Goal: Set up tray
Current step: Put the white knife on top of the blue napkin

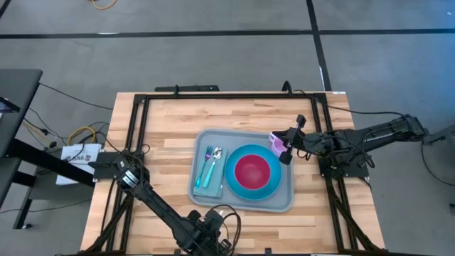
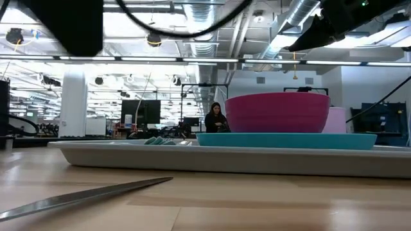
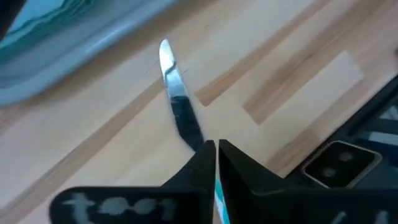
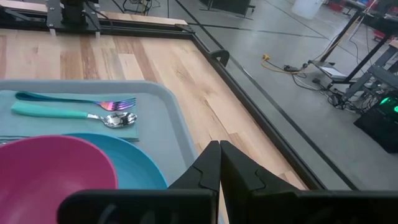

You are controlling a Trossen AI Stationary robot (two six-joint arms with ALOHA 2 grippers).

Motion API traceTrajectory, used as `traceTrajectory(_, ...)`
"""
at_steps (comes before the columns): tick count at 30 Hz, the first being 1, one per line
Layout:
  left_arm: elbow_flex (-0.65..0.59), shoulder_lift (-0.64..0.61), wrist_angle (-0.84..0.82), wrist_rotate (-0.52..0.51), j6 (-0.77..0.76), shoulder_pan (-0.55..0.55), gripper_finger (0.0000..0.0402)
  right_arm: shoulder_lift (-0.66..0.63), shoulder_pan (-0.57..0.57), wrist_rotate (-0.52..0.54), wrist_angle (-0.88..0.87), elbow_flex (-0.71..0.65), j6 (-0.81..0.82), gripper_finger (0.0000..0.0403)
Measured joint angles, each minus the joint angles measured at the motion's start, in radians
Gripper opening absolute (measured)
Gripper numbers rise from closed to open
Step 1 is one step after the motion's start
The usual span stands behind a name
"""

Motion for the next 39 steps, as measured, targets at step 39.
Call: traceTrajectory(39,-0.068,0.042,0.144,0.178,-0.123,-0.025,0.0131,0.0,0.0,0.0,-0.001,0.0,0.0,0.0)
